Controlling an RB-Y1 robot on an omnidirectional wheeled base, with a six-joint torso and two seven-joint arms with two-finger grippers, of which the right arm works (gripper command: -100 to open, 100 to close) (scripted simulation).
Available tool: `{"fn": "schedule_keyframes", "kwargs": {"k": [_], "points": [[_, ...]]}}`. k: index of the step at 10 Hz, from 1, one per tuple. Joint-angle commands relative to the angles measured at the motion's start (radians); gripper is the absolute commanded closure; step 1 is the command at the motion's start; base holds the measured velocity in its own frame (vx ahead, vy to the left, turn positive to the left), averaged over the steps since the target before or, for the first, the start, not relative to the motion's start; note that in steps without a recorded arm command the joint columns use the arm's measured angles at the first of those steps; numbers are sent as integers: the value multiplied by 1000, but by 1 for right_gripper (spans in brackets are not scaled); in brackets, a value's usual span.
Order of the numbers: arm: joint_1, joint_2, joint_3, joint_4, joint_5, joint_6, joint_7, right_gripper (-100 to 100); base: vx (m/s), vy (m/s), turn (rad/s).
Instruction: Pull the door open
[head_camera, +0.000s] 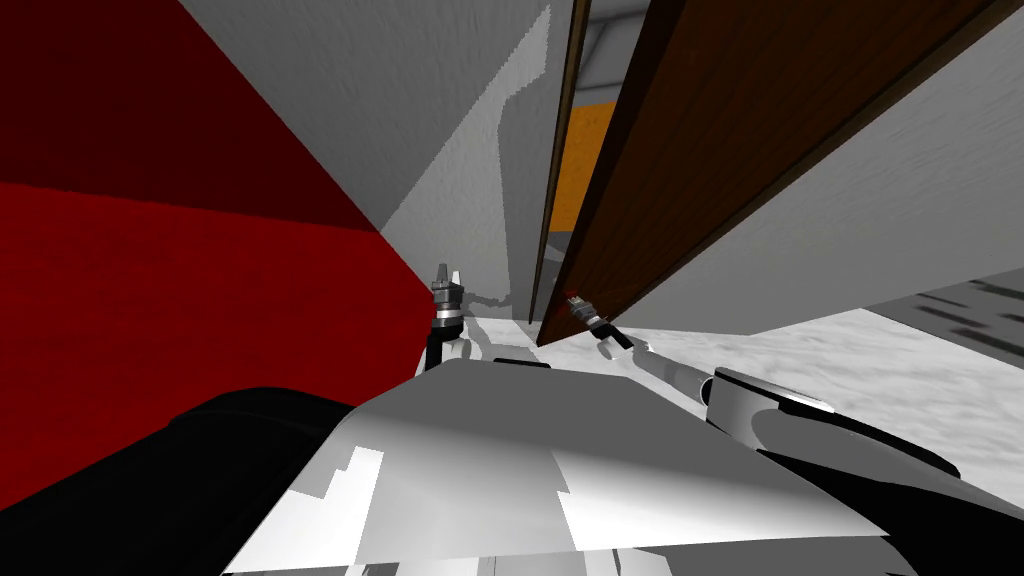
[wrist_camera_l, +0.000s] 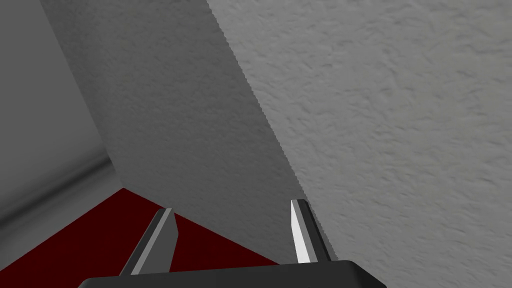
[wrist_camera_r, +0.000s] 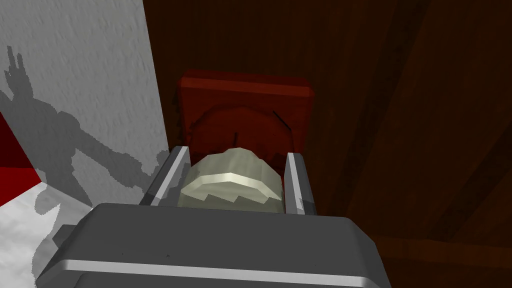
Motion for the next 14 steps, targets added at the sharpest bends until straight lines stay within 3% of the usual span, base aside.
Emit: {"fn": "schedule_keyframes", "kwargs": {"k": [1, 3, 4, 5, 12, 13, 14], "points": [[2, -23, 35, -10, 7, -29, -24, 100, -205, -191, 106], [-2, -44, 67, -13, 15, -57, -48, 100, -183, -172, 122], [-3, -35, 60, -4, 15, -50, -43, 100, -84, -74, 20], [-3, -48, 85, 0, 25, -77, -64, 100, -147, -116, 126], [-17, -107, 183, 20, 68, -192, -148, 100, -197, -185, 134], [-15, -104, 175, 18, 64, -180, -140, 100, -71, -67, 21], [-15, -110, 189, 27, 69, -199, -152, 100, -98, -109, 127]]}}
